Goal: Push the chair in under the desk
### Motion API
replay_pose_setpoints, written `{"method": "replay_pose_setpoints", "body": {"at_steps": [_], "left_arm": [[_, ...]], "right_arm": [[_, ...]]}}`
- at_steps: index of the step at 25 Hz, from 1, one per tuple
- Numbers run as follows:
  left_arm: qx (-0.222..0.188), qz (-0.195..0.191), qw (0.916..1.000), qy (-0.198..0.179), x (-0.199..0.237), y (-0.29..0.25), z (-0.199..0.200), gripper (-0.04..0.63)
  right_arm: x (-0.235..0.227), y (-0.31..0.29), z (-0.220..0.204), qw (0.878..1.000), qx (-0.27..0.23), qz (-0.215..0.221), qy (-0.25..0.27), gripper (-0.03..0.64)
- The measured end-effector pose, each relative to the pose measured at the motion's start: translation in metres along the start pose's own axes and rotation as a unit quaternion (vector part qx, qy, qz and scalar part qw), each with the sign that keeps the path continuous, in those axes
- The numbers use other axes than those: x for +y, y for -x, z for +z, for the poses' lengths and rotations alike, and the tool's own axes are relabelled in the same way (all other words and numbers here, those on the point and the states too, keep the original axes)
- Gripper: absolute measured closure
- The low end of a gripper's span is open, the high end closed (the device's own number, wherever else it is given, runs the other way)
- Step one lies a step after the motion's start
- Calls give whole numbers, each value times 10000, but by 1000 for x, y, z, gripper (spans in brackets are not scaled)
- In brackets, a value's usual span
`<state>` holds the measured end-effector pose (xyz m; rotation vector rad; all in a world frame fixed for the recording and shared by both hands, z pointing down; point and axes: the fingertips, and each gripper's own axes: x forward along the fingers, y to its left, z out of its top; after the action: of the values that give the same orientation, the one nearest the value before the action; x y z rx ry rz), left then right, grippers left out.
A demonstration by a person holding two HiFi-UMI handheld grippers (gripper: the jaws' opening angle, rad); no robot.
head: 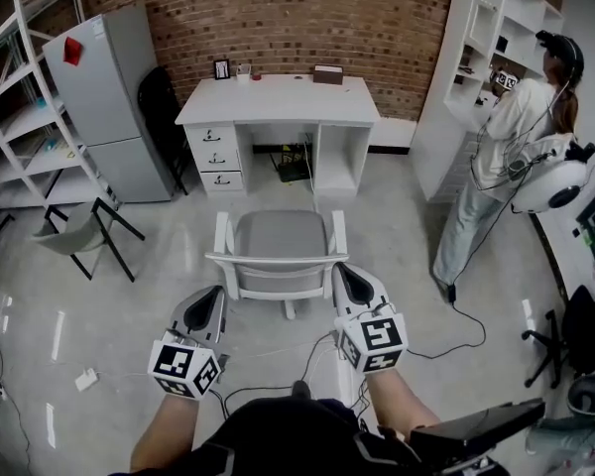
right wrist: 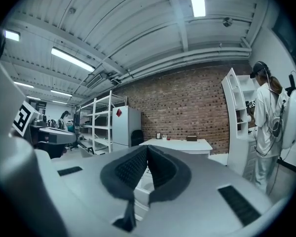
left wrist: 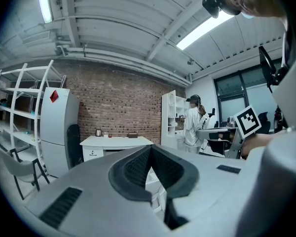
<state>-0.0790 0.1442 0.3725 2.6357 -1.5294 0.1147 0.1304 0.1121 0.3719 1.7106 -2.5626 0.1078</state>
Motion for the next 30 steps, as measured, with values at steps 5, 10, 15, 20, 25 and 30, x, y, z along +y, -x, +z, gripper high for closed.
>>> {"method": "replay_pose_setpoints", "body": {"at_steps": [5,10,15,20,25,30], "left_arm": [[-5,54,9999,-101,-6,-24,-1,588],[52,171,9998,-127,2,-36,-5,588],[138,163,9995,-215,9,-47,-6,588],[376,114,9986,-347,18,-63,-19,588],[447,41,9971,-622,27,-85,-35,584],[633,-179,9952,-731,45,-115,-40,583]], "right_arm": [[-22,-13,-3,9999,9,105,15,609],[-23,-27,-5,9994,35,329,113,609],[-25,-43,-11,9982,198,513,235,607],[-24,-57,-24,9971,330,600,334,607],[-26,-75,-47,9944,615,707,479,553],[-29,-101,-55,9907,870,782,693,529]]}}
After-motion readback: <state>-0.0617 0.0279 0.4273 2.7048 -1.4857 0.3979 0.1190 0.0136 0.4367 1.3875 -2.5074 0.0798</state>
